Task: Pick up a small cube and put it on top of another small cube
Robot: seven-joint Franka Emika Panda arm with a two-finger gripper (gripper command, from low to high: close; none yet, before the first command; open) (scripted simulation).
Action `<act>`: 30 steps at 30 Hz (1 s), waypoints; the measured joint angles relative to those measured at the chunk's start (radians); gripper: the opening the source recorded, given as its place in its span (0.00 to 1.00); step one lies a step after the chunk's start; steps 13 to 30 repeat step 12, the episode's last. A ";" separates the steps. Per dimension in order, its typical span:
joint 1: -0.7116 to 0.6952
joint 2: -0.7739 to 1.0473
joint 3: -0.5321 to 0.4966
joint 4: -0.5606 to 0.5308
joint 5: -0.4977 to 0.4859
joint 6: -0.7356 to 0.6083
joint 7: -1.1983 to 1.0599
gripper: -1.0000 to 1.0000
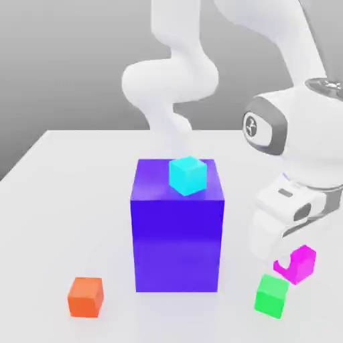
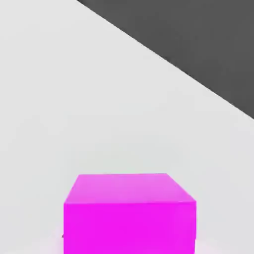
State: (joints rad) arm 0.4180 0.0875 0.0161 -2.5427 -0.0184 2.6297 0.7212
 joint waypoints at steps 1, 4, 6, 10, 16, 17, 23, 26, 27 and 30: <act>0.001 0.008 -0.003 -0.006 -0.010 0.013 0.013 0.00; 0.003 0.049 -0.011 -0.009 -0.039 0.055 0.038 0.00; 0.005 0.080 -0.014 -0.008 -0.047 0.084 0.045 0.00; -0.002 0.141 -0.005 -0.005 -0.030 0.144 0.033 0.00; -0.010 0.165 0.007 -0.004 -0.011 0.168 0.019 1.00; -0.010 0.165 0.007 -0.004 -0.011 0.168 0.019 1.00; -0.010 0.165 0.007 -0.004 -0.011 0.168 0.019 1.00; -0.010 0.165 0.007 -0.004 -0.011 0.168 0.019 1.00; -0.010 0.165 0.007 -0.004 -0.011 0.168 0.019 1.00; -0.010 0.165 0.007 -0.004 -0.011 0.168 0.019 1.00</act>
